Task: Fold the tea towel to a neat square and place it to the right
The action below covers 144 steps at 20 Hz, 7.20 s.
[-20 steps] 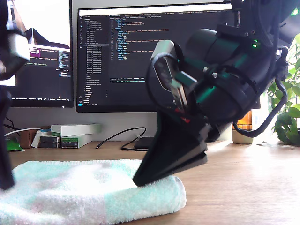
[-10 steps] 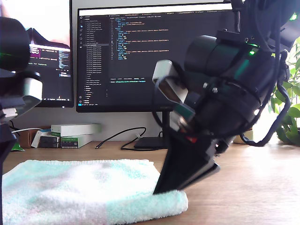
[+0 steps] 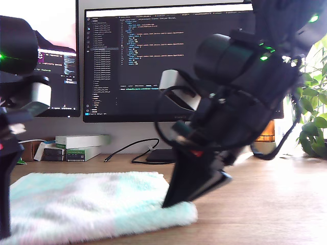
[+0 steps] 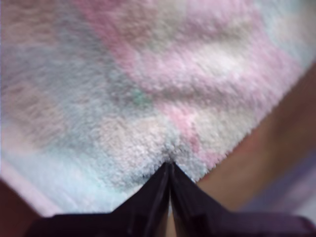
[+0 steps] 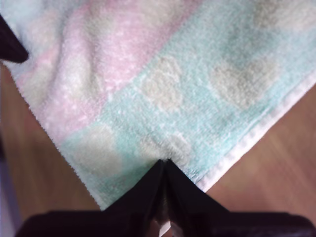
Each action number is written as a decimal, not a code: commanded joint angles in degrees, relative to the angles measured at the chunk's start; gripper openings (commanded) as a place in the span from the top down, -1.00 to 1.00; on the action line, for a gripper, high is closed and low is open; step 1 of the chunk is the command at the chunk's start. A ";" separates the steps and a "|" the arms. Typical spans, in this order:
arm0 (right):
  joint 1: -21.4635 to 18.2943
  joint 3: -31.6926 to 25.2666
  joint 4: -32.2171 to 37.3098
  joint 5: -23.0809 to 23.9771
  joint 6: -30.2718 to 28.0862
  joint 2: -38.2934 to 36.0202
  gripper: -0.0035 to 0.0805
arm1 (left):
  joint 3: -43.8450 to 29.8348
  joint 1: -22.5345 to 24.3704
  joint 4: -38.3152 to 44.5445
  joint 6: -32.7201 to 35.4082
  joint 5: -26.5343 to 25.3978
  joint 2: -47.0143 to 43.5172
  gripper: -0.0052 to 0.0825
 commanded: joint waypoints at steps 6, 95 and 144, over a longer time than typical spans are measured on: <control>-0.17 2.19 0.44 4.39 1.07 7.93 0.94 | -0.98 4.37 6.05 1.92 -1.70 1.77 0.93; 11.13 12.26 -20.24 13.84 -44.46 -2.08 0.12 | 3.87 6.14 32.20 9.79 17.16 18.21 0.93; 11.02 24.30 -31.08 18.03 -38.99 6.10 0.94 | 3.93 4.07 10.93 22.01 2.69 -7.52 0.75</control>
